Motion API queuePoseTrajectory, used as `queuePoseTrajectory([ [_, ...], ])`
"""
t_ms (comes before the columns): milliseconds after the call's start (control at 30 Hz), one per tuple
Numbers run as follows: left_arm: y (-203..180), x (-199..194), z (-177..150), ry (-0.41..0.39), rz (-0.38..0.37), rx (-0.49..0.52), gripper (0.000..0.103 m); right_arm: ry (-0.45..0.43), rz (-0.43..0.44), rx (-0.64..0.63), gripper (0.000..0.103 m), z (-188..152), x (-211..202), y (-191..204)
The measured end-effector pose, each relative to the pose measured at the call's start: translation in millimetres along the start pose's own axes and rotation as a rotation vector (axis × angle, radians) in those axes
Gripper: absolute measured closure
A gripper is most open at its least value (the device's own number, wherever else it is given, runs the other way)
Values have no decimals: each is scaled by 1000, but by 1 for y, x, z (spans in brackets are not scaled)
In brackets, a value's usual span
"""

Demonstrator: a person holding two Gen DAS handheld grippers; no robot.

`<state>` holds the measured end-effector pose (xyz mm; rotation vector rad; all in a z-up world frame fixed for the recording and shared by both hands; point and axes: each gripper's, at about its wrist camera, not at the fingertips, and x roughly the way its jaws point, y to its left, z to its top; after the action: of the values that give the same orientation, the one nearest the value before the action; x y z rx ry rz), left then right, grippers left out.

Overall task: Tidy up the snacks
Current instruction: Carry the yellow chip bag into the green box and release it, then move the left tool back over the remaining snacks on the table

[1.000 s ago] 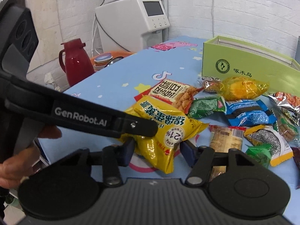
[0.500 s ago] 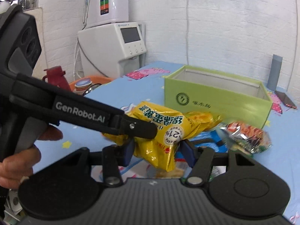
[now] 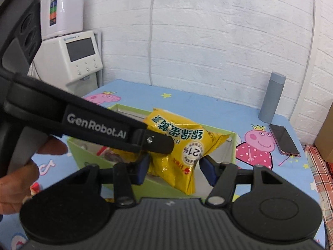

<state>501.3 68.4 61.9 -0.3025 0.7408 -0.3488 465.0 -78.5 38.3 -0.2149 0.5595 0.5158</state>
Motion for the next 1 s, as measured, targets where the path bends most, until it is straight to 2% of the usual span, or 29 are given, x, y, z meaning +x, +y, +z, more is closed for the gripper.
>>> queuePoseTrajectory([
  [67, 10, 21, 6, 18, 2, -8, 87, 16, 5, 22, 36, -1, 22, -12],
  [100, 14, 29, 8, 23, 10, -9, 81, 18, 8, 31, 33, -2, 29, -17],
  [133, 17, 36, 10, 26, 21, -10, 67, 16, 11, 40, 28, -3, 37, -20],
  [200, 23, 42, 11, 18, 53, -8, 52, 9, 4, 32, 24, -4, 48, -22],
  [300, 26, 29, 9, -16, 60, 8, 48, -23, -4, 28, 19, -3, 42, -23],
  [333, 25, 20, 6, -32, 66, 13, 45, -52, -7, 32, 12, -4, 32, -23],
  [367, 23, 13, 4, -43, 70, 17, 43, -78, -15, 35, 10, -5, 21, -23],
  [533, -1, -32, -23, -67, 25, 61, 40, -105, -22, 55, 10, -35, -38, -18],
  [633, -15, -59, -52, -72, -2, 91, 37, -80, -18, 90, 10, -69, -69, -9],
  [800, -24, -102, -114, -59, -26, 103, 37, -38, 54, 146, 10, -128, -115, 26],
  [933, -20, -128, -169, -28, 33, 73, 37, -10, 147, 181, 10, -163, -139, 67],
  [1000, -10, -140, -193, -15, 76, 27, 38, -4, 192, 212, 10, -175, -147, 85],
])
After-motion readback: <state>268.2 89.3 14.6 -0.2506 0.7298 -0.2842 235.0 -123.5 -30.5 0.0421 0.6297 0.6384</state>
